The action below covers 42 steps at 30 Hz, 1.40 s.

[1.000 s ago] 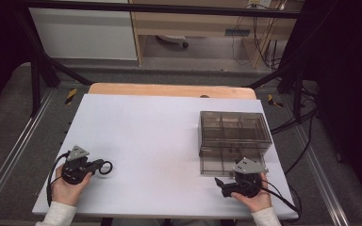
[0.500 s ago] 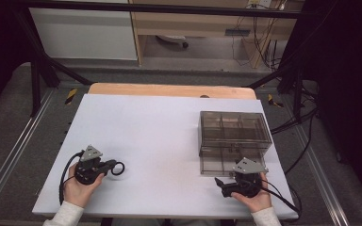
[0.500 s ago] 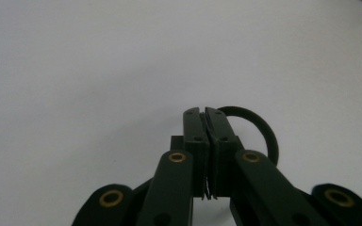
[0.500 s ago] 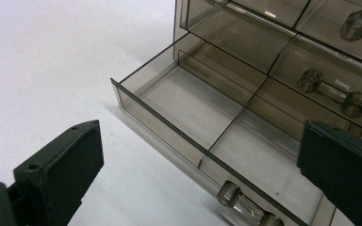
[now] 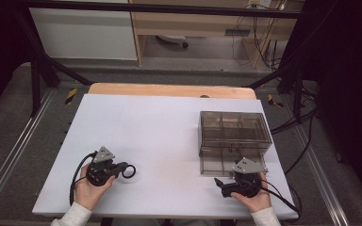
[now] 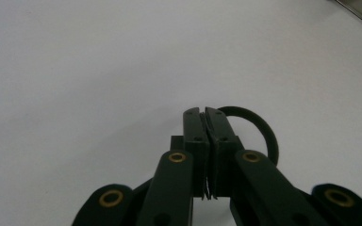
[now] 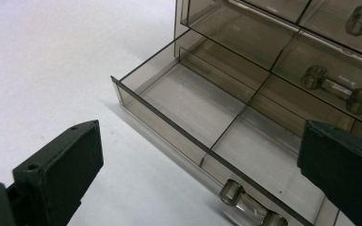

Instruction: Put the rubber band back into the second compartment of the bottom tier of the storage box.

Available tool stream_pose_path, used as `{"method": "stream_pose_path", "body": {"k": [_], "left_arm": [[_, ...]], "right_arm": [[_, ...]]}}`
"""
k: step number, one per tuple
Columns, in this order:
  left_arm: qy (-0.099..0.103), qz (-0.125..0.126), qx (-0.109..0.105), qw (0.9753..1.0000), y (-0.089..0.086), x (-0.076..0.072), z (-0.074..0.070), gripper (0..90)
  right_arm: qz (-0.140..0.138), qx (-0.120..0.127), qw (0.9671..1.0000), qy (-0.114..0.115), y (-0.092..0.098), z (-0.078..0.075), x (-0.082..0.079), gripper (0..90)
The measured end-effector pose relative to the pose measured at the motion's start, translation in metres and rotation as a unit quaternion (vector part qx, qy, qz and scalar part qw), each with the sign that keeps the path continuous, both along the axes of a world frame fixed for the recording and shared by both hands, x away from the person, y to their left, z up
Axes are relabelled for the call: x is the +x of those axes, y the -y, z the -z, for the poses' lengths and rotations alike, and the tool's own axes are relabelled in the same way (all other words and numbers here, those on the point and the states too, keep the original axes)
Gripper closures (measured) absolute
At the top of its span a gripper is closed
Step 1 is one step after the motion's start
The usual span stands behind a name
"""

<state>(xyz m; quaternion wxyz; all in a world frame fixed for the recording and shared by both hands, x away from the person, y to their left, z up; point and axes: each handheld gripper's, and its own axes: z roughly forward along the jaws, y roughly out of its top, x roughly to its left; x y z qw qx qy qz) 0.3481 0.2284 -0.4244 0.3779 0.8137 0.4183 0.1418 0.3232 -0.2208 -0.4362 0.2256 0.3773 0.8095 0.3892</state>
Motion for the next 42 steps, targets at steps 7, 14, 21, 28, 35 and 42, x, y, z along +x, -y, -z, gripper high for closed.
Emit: {"method": "stream_pose_path", "body": {"k": [7,14,21,28,35,42], "left_arm": [[-0.001,0.015,0.001,0.9999,0.013,0.001,-0.003,88.0],[-0.001,0.037,0.008,0.9993,0.036,0.005,-0.003,87.9],[-0.005,0.055,0.01,0.9984,0.057,0.009,-0.001,88.0],[-0.008,0.063,0.015,0.9978,0.072,0.012,0.004,88.0],[-0.016,0.078,0.025,0.9965,0.09,0.015,0.012,87.9],[-0.02,0.092,0.034,0.995,0.1,0.013,0.018,87.7]], "right_arm": [[0.0,0.0,1.0,0.0,0.0,0.0,0.0,1.5],[0.0,0.001,1.0,-0.001,0.0,0.0,0.0,1.5],[-0.001,0.0,1.0,-0.002,0.0,0.0,0.0,1.5],[-0.001,-0.001,1.0,-0.002,-0.001,0.001,0.0,1.5],[-0.002,-0.001,1.0,-0.002,0.0,0.0,0.0,1.5],[-0.002,-0.001,1.0,-0.003,-0.001,0.001,0.0,1.5]]}}
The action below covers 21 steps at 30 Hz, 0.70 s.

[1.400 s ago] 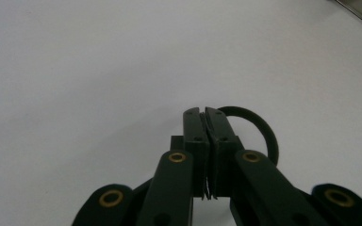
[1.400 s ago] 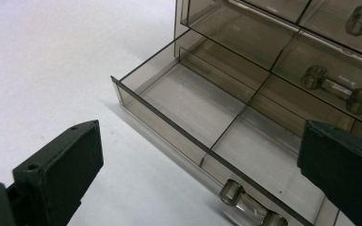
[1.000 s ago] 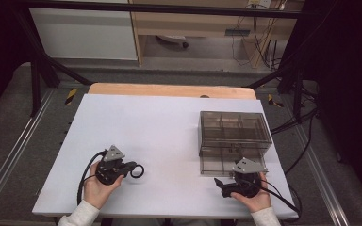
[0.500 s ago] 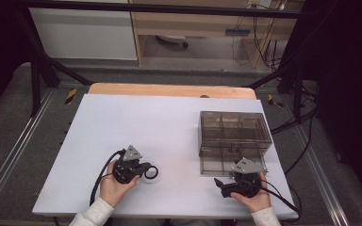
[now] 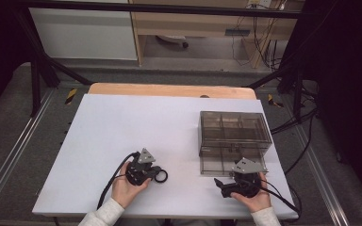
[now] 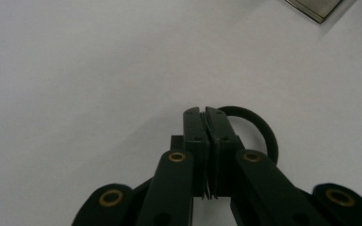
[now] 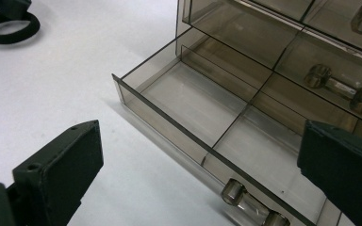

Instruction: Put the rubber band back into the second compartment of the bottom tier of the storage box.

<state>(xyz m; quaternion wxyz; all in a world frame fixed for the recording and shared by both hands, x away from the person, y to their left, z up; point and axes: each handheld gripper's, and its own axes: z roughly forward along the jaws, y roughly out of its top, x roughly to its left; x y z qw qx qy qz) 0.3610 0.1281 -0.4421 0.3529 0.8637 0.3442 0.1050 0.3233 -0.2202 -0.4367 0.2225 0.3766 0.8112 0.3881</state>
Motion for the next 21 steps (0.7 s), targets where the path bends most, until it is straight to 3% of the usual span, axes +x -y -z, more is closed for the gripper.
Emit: {"method": "stream_pose_path", "body": {"k": [6,12,21], "left_arm": [[-0.001,0.004,0.005,1.0,0.001,0.0,0.002,85.5],[0.005,-0.004,-0.009,0.9999,-0.008,-0.002,-0.006,72.7],[0.024,-0.024,-0.017,0.9993,-0.037,-0.005,-0.014,52.2]], "right_arm": [[-0.001,0.0,1.0,-0.001,0.0,0.0,0.0,1.5],[-0.002,0.003,1.0,0.001,0.0,-0.001,0.0,1.6],[-0.005,0.013,0.9999,0.0,-0.003,-0.004,-0.001,1.6]]}}
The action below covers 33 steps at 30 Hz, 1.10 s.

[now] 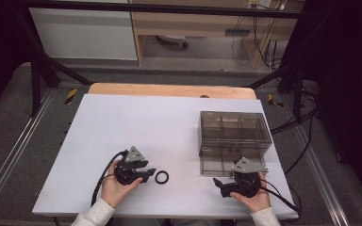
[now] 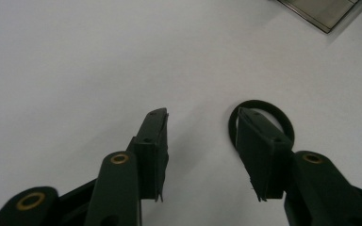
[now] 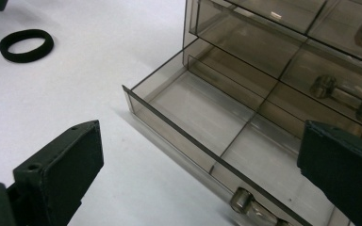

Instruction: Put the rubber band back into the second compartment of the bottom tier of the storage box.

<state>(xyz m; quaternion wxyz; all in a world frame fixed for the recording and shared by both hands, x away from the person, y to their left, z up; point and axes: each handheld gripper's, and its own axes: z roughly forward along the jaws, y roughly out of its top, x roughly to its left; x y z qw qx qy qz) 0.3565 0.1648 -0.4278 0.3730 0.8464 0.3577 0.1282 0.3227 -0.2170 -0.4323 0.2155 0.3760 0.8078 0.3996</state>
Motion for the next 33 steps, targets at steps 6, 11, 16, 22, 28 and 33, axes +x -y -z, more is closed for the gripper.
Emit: {"method": "stream_pose_path", "body": {"k": [6,11,16,22,28,33], "left_arm": [[0.02,-0.015,0.001,0.9997,-0.02,-0.004,-0.002,38.6],[0.036,-0.029,0.006,0.9989,-0.036,-0.008,-0.001,26.7],[0.029,-0.038,0.0,0.9988,-0.049,-0.009,0.0,17.6],[0.023,-0.048,-0.008,0.9986,-0.06,-0.011,-0.001,11.1],[0.023,-0.05,-0.01,0.9984,-0.073,-0.013,0.003,8.2],[0.024,-0.059,-0.017,0.9978,-0.085,-0.015,0.004,7.6]], "right_arm": [[-0.003,0.006,1.0,-0.004,-0.005,-0.003,0.001,1.7],[-0.005,0.007,0.9999,-0.009,-0.008,-0.005,0.002,1.6],[-0.008,0.011,0.9998,-0.012,-0.013,-0.009,0.005,1.2],[-0.016,0.01,0.9997,-0.013,-0.022,-0.013,0.008,0.8],[-0.027,0.01,0.9995,-0.013,-0.032,-0.018,0.011,0.6],[-0.035,0.013,0.9992,-0.015,-0.04,-0.021,0.012,0.6]]}}
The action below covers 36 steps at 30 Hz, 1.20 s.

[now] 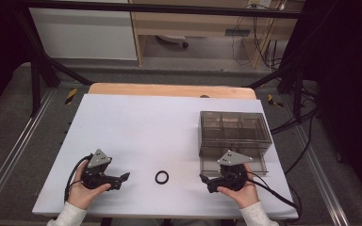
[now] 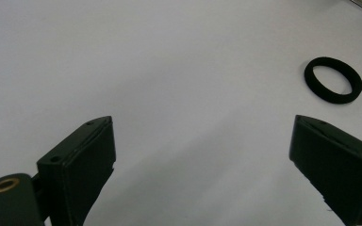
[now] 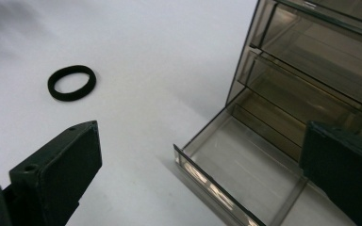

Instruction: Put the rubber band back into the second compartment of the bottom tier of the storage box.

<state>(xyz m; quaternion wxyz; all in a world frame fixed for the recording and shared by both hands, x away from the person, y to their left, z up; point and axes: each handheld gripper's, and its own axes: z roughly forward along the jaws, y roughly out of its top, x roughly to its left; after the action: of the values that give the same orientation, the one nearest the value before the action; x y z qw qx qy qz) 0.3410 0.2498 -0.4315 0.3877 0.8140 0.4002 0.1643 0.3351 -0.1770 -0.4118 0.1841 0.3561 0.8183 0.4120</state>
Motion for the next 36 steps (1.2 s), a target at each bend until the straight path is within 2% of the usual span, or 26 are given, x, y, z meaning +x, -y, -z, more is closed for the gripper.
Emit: {"method": "stream_pose_path", "body": {"k": [11,22,29,36], "left_arm": [[-0.002,-0.018,-0.001,0.9998,-0.016,-0.001,0.001,7.0],[0.0,-0.021,-0.001,0.9998,-0.019,-0.002,0.001,6.6],[-0.003,-0.022,-0.001,0.9998,-0.02,-0.001,0.002,5.9],[-0.005,-0.025,-0.003,0.9997,-0.022,-0.001,0.002,5.4]], "right_arm": [[-0.022,0.004,0.9997,-0.002,-0.022,-0.003,0.005,0.6],[-0.042,0.012,0.9991,-0.002,-0.051,-0.009,0.014,0.6],[-0.054,0.012,0.9983,-0.016,-0.068,-0.005,0.022,0.6],[-0.063,-0.001,0.9977,-0.023,-0.087,0.003,0.028,1.2]]}}
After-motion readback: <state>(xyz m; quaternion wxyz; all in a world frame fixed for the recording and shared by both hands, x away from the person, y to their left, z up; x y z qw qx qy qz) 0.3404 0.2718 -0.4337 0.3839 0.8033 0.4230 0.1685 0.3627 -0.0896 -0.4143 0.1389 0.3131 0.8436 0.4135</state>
